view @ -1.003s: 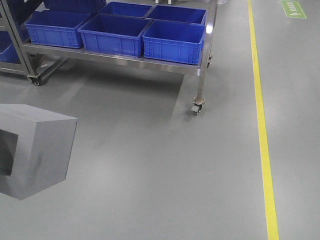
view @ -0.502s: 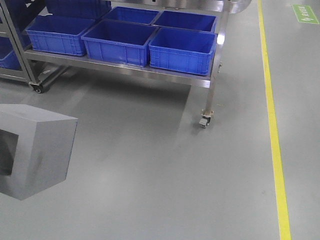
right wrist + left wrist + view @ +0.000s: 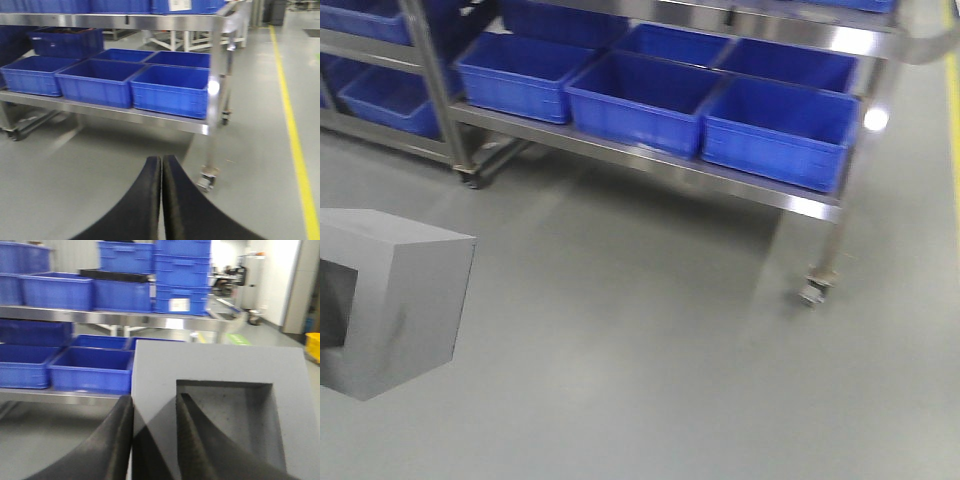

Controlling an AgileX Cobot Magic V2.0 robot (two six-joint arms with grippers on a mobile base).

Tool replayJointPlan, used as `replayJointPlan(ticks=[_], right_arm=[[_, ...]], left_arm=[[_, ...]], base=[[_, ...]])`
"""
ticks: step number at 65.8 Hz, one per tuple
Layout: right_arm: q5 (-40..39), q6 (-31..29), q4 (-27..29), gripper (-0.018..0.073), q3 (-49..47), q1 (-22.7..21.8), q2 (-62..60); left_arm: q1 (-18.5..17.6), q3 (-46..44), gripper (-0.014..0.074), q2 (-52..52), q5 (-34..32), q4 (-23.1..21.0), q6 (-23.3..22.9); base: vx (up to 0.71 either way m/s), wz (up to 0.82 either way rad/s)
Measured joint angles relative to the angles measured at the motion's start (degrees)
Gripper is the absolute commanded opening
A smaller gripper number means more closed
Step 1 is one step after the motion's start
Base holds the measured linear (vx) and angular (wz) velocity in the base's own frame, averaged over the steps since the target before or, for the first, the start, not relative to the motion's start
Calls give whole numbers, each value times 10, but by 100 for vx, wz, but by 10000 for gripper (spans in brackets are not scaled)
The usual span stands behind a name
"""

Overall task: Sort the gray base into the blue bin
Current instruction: 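Drive the base away from the table holding the gray block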

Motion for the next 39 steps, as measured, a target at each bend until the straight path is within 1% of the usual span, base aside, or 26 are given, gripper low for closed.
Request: replayJointPlan(ticks=[26, 39], right_arm=[[0, 0, 0, -5, 0, 0, 0], [0, 0, 0, -5, 0, 0, 0]], left_arm=[[0, 0, -6, 0, 0, 0, 0], [0, 0, -6, 0, 0, 0, 0]], base=[[32, 63], [30, 54]])
